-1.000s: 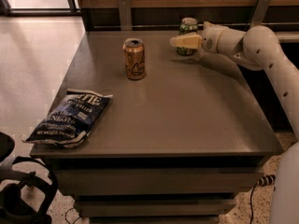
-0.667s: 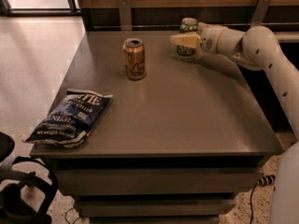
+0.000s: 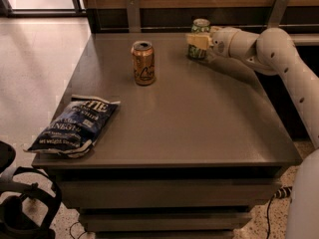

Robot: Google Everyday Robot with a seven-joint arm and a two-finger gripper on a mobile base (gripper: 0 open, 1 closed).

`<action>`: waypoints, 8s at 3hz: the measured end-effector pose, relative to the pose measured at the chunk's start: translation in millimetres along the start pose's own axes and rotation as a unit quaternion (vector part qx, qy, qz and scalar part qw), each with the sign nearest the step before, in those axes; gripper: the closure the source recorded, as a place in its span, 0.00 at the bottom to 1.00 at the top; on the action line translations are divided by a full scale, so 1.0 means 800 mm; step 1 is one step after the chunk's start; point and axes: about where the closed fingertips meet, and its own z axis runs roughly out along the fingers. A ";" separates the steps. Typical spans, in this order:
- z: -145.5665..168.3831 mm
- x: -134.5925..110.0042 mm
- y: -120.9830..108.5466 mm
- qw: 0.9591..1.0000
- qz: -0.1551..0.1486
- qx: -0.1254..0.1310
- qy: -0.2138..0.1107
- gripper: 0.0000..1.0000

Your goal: Move green can near blue chip bag

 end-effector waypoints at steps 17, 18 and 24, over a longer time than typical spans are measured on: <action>-0.129 -0.040 0.374 0.991 -0.056 -0.117 -0.006 1.00; -0.133 -0.036 0.400 0.991 -0.058 -0.118 -0.006 1.00; -0.121 0.027 0.487 0.983 -0.022 -0.178 0.035 1.00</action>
Offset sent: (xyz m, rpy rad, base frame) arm 0.0004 0.0028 -0.0007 0.0006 0.0010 0.0036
